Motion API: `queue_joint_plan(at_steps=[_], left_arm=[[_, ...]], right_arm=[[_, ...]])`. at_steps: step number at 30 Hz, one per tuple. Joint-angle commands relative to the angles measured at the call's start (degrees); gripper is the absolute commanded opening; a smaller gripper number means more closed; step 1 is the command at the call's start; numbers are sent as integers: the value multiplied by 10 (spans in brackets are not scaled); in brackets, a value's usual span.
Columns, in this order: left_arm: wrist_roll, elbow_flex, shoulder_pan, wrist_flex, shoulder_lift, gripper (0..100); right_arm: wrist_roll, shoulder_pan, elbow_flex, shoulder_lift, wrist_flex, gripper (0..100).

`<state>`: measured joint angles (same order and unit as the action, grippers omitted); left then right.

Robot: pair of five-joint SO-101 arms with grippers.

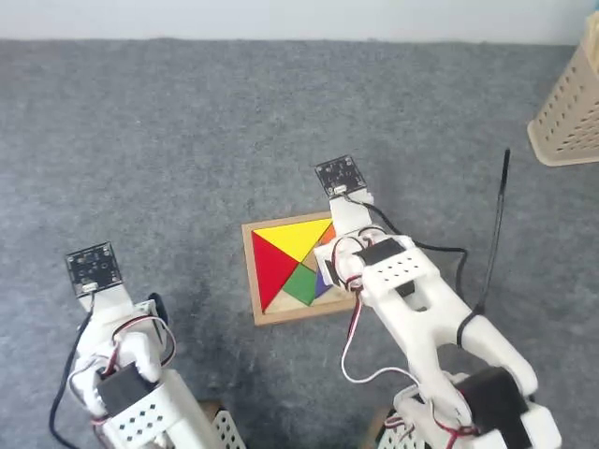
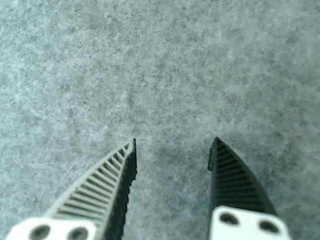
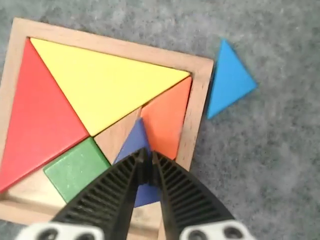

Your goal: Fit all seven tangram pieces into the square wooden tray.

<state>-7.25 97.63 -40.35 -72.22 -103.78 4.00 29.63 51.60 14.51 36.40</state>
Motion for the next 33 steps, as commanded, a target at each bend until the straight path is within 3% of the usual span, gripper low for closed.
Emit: queue_joint_plan(at_steps=[1,14,21,25,28,33], left_arm=[[5,-11,1,-2,-6,225],[5,-11,1,-2,-6,225],[5,-11,1,-2,-6,225],[5,-11,1,-2,-6,225],[5,-11,1,-2,-6,225],[5,-11,1,-2,-6,225]], right_arm=[[-9,-20,-18,-3,-5,7],[-33,-23,-18,12,62,7],[-31,-22,7,129,67,7],[-31,29,12,188,67,7],[-32,59,32,188,36,7],[-36,36,89,157,-69,7]])
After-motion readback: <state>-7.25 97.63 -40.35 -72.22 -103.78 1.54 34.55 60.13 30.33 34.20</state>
